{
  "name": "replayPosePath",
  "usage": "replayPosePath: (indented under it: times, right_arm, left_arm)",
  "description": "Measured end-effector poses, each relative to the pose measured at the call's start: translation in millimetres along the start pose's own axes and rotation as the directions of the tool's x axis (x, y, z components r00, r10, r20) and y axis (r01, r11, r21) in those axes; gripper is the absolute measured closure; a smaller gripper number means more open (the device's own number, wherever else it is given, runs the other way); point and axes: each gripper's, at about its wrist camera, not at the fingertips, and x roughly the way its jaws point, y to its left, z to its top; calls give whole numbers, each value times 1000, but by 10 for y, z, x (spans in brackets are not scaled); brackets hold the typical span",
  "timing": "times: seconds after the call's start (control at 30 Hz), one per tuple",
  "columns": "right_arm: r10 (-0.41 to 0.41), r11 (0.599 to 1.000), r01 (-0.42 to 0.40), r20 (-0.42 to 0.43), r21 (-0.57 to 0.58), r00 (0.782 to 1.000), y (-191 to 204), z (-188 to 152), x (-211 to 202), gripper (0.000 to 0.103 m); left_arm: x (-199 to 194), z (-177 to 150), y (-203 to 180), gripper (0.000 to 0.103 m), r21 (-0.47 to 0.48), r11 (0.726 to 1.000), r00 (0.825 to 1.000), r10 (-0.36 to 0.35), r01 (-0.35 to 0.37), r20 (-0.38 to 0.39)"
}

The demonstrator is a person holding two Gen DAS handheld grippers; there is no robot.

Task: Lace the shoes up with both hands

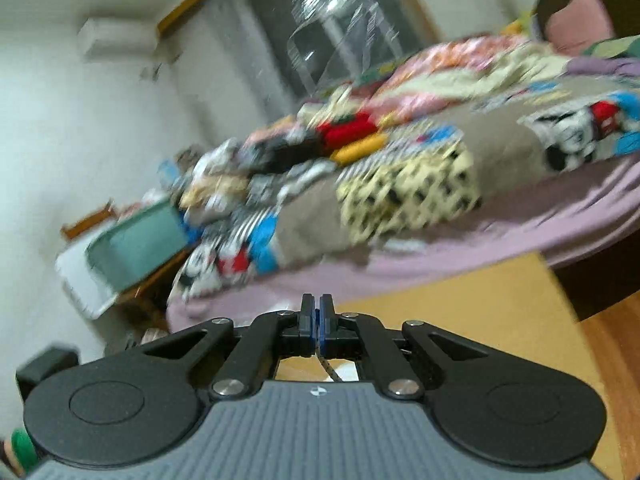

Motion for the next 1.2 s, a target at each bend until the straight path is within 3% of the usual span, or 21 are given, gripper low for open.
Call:
replayPosePath:
  times: [0.23, 0.4, 0.7, 1.03, 1.2]
  right_arm:
    - [129, 985, -114, -117, 130, 985, -77, -225, 284, 99]
    - [187, 964, -157, -125, 216, 974, -128, -293, 322, 99]
    - [198, 971, -166, -189, 171, 962, -4, -375, 437, 99]
    - [223, 965, -186, -197, 186, 955, 13, -374, 477, 99]
    - [220, 965, -186, -184, 185, 958, 2, -322, 442, 95]
  left_arm:
    - [60, 78, 49, 67, -72, 994, 996, -80, 83, 42]
    - [48, 123, 80, 68, -93, 987, 990, -128, 134, 63]
    - [68, 100, 120, 84, -85, 985, 988, -144, 148, 46]
    - [94, 63, 158, 101, -100, 984, 988, -144, 150, 60]
    - [104, 28, 337, 101, -232, 960, 985, -135, 156, 104]
